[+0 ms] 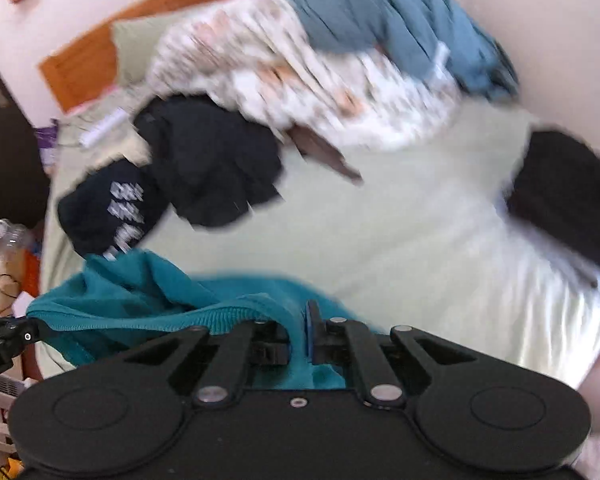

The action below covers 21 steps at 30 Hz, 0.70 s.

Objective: Fold clothes
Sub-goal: 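Lift the sweatshirt by its hem with both tools and shake it out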

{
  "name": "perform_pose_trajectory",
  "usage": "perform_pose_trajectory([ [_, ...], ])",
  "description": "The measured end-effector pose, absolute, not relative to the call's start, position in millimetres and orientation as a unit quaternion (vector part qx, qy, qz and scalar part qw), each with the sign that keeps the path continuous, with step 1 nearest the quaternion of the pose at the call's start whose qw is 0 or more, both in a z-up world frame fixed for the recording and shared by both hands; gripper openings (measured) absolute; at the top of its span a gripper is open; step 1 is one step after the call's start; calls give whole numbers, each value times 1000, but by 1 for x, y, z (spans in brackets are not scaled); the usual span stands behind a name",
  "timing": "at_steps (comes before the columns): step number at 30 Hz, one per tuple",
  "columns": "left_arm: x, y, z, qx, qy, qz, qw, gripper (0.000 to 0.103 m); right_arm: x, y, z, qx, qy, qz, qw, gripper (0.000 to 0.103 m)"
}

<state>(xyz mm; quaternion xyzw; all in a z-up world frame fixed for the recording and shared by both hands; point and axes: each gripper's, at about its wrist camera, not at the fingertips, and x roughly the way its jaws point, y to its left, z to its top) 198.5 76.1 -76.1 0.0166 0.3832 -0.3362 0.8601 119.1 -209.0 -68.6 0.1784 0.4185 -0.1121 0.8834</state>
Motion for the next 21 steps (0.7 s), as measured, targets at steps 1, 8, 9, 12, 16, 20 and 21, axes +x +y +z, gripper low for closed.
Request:
perform_pose_trajectory([
  [1,202,76,-65,11,374,-330,867,5,131,-215,-56,178,411,-97,889,5],
  [8,222,65,10,-8,296,-254,921,4,198,-230,50,123,347,9,930,4],
  [9,223,62,23,-9,281,-245,928,4,211,-234,72,116,333,25,936,4],
  [12,227,56,57,-32,251,-221,942,4,237,-240,125,86,294,56,950,4],
  [16,235,44,125,-40,177,-181,967,4,272,-247,199,55,238,90,966,4],
  [20,237,41,187,-36,111,-146,982,4,285,-250,264,36,172,120,977,4],
  [21,237,40,205,-33,91,-135,986,4,289,-250,286,31,149,131,980,4],
])
